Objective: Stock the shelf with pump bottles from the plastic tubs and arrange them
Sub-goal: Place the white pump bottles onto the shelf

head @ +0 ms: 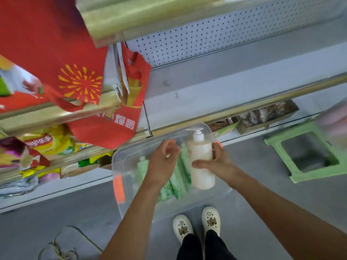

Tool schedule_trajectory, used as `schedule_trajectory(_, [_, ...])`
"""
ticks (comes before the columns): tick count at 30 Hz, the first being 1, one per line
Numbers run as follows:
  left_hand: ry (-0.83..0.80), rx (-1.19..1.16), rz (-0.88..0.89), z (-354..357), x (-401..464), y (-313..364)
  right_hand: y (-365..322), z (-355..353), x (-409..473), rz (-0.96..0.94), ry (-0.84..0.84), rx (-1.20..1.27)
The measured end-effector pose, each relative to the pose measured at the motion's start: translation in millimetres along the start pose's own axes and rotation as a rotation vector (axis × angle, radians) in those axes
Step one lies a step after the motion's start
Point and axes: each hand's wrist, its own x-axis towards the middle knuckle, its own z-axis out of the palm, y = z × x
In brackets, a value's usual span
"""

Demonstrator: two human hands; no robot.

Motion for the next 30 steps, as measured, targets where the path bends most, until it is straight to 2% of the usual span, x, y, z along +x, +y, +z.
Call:
schedule_trajectory(8, [0.071, 0.017, 0.284, -58, -43, 92, -96, -30, -63, -0.248, -0.087, 0.209])
schedule_trajectory(19, [0.233, 0.242, 0.747, -103, -52, 237, -231, -87, -113, -0.566, 0.085, 0.200])
schedule_trajectory(25, [0.472, 0.555, 0.957, -112, -26, 320, -309, -131, -101, -0.767, 0.177, 0.198])
schedule_trajectory(30, [0.744, 0.798, 1.009, -113, 3, 366, -358, -156, -76, -0.873, 0.183, 0.164])
